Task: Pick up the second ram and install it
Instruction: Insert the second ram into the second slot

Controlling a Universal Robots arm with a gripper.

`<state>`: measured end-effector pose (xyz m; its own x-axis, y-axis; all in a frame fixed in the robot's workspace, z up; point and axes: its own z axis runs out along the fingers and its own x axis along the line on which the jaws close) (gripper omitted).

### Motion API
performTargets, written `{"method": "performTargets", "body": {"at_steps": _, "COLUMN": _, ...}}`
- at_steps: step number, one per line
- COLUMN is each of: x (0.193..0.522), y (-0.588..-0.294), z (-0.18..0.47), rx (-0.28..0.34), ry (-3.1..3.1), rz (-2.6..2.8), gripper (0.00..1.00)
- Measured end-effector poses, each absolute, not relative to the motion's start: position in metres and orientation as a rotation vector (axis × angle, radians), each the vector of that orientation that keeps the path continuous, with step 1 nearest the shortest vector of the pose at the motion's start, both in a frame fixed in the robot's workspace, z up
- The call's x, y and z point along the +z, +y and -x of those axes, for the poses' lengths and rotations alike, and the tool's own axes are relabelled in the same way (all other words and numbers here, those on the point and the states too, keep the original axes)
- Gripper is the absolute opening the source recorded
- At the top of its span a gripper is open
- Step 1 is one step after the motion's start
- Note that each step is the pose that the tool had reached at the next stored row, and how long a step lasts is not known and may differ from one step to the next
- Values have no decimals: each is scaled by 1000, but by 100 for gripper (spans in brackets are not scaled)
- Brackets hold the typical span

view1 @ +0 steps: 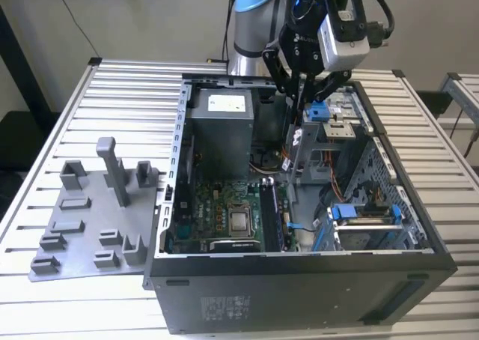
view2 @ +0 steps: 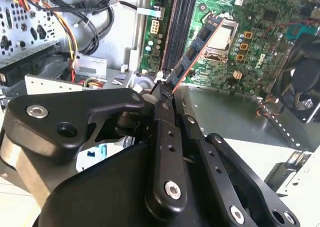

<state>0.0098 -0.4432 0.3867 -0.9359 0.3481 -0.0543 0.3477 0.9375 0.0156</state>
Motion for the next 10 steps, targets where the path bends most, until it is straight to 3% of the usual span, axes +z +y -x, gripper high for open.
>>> {"method": "performTargets", "body": {"at_steps": 10, "x": 381, "y": -443, "z": -9, "rx": 4, "ry": 3072, "rz": -313, "gripper": 14}}
